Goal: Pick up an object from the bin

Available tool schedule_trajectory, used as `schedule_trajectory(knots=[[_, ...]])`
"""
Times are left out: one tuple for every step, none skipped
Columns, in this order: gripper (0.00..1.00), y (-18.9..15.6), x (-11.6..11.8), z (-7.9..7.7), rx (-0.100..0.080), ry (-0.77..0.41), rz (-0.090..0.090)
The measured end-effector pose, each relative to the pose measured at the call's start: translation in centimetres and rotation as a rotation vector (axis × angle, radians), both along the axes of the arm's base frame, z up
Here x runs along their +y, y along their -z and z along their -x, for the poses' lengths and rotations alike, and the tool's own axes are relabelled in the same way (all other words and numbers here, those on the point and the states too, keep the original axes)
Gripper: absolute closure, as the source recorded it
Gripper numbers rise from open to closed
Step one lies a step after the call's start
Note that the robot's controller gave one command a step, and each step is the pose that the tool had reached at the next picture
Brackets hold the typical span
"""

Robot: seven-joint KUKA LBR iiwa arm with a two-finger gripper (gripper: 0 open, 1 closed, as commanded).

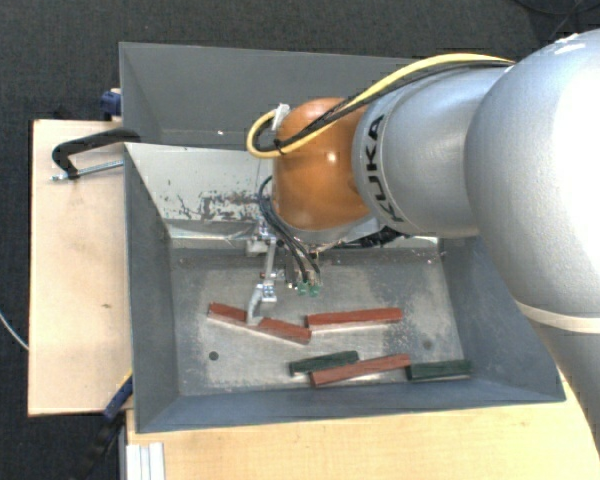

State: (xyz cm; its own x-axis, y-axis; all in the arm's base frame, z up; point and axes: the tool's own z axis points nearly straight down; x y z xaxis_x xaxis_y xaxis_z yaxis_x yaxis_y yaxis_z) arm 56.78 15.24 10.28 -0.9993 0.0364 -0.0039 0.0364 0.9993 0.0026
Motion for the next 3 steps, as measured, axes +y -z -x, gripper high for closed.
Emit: schedule_trajectory(knots=[[1.00, 2.6, 1.1, 2.3, 0.007, 0.059, -0.003], [1.00, 2.6, 1.1, 2.3, 0.007, 0.059, -0.004], [1.00, -13.8, 2.8, 1.8, -0.001, -0.226, 0.001]])
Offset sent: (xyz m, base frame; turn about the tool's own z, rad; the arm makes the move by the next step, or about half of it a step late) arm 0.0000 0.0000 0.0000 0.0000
